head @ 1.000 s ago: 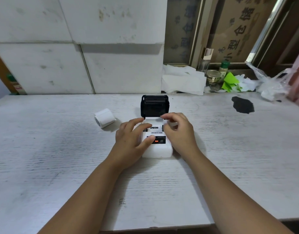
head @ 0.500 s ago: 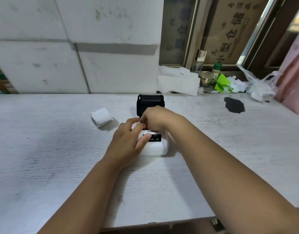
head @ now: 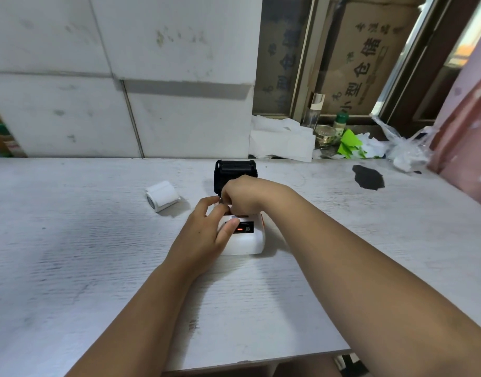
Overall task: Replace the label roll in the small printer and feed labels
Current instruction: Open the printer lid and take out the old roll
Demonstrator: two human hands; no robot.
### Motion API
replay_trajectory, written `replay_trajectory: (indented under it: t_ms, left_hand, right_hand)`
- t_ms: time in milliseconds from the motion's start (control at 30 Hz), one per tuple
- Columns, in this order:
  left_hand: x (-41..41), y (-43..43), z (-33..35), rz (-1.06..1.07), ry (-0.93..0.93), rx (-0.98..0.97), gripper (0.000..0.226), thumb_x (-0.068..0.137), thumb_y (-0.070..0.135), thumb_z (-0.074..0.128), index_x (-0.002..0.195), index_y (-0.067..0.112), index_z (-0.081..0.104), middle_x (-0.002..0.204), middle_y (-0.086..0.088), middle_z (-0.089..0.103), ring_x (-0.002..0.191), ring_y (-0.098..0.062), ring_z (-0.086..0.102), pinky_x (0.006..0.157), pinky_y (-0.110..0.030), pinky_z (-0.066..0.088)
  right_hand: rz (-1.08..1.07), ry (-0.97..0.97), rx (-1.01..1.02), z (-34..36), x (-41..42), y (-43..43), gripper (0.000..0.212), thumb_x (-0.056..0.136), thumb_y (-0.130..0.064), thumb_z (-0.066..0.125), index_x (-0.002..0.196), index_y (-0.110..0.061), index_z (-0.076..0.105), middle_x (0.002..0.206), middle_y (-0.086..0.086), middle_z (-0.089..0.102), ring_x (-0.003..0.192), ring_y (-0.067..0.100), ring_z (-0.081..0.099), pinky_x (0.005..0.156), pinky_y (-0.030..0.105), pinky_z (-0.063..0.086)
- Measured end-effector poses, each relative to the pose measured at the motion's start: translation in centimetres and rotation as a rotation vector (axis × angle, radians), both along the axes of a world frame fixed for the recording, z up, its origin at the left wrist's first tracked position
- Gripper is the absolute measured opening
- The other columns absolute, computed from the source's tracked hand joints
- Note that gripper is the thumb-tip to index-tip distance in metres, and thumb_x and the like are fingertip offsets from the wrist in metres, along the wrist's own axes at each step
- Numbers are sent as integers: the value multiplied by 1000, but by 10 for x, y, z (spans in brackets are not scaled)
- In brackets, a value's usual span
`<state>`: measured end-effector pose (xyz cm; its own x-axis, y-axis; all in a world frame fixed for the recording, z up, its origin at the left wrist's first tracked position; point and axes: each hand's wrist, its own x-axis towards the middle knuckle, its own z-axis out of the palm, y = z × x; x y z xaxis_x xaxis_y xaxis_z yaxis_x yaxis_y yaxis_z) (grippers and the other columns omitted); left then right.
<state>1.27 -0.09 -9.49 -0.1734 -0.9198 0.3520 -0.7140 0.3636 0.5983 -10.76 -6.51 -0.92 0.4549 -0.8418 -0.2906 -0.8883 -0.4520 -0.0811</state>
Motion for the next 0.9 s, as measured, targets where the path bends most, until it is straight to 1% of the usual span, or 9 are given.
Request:
replay_trajectory:
  t_ms: [100,167,267,333,433,533,633,767,900]
  left_hand:
    - [-1,0,0,13,16,14,58,81,60,28,118,26,56,140,1,36,120,-12,45,87,-22,32]
    - [0,0,0,34,6,10,53,84,56,31,119,26,56,140,0,37,117,-13,48,85,-22,33]
    - [0,0,-2,61,-42,-3,57,81,61,24,115,29,57,140,2,36,100,-13,54,78,-24,37]
    - [1,-1,-3,73,-73,0,59,78,64,21,115,35,56,141,4,35,93,-10,54,74,-26,40]
    - [2,-2,-4,76,-61,13,59,77,66,21,119,40,54,141,8,33,92,-8,50,77,-27,43]
    - [1,-2,-4,76,-38,22,61,78,67,23,131,43,44,142,10,31,107,-11,50,82,-30,43]
    - [0,-1,-2,75,-1,14,63,82,62,29,139,37,34,139,11,35,118,-9,45,84,-28,41]
    - [-1,-1,-1,89,25,0,61,83,58,32,137,29,36,139,9,37,121,-10,44,84,-26,37]
    - [0,-3,-3,90,27,7,62,80,62,29,131,29,42,137,10,38,120,-9,44,85,-26,37]
  right_hand:
    - [-6,-70,-43,5,-4,2,26,87,-20,57,113,-16,61,106,4,63,93,24,59,70,30,47]
    - [-52,-198,-97,6,-12,6,26,88,-29,57,111,-19,60,106,0,63,93,21,59,78,34,52]
    - [-196,-401,-248,-1,-25,13,21,87,-34,55,105,-24,61,104,-2,68,90,20,63,78,35,53]
    - [-332,-523,-355,-13,-35,16,21,88,-33,55,106,-27,61,105,-4,68,94,20,62,76,34,50]
    - [-513,-675,-413,-37,-53,20,22,89,-30,56,109,-26,62,108,-4,69,96,21,61,76,34,50]
    - [-585,-680,-394,-59,-66,21,25,90,-25,56,114,-23,63,112,0,68,99,21,61,76,32,49]
    - [-584,-652,-383,-74,-70,23,28,91,-26,55,117,-21,64,116,2,67,106,22,59,77,33,47]
    - [-572,-679,-398,-85,-69,26,25,89,-20,54,110,-23,68,108,5,67,104,25,57,77,37,49]
    - [-559,-698,-419,-89,-70,26,32,91,-12,51,120,-18,64,112,10,66,109,29,56,84,38,48]
